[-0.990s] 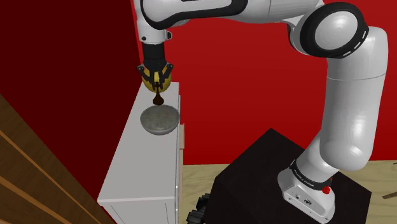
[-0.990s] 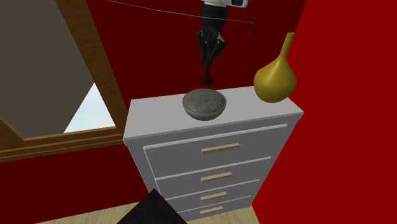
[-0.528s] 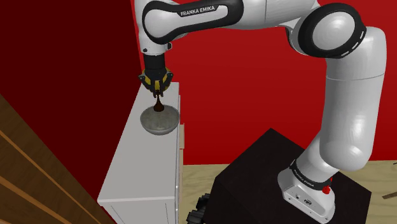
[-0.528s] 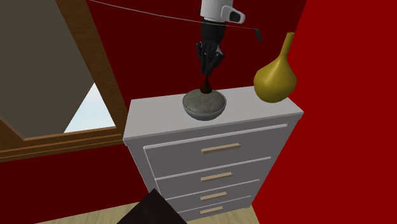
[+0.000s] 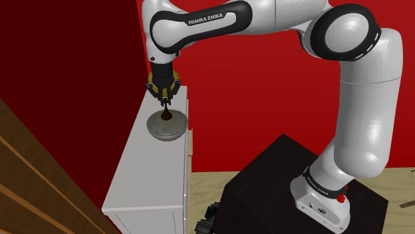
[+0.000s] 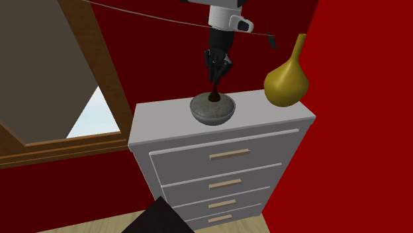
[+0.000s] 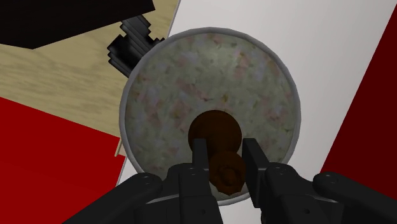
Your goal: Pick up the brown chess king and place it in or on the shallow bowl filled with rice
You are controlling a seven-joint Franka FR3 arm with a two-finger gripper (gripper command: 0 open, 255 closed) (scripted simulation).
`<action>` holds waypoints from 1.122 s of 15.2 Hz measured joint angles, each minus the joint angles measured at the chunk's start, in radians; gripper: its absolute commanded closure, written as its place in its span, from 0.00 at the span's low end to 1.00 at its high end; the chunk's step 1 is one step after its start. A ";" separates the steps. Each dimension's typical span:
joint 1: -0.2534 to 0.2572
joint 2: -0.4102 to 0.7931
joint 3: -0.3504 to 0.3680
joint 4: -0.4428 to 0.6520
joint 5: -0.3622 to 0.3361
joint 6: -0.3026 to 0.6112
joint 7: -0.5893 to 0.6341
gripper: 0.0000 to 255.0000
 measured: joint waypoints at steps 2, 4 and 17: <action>0.000 0.000 0.000 0.000 0.000 0.000 0.000 0.00; 0.000 0.000 0.000 0.000 0.000 0.000 0.000 0.00; 0.008 0.001 0.002 0.130 0.002 -0.127 -0.003 0.00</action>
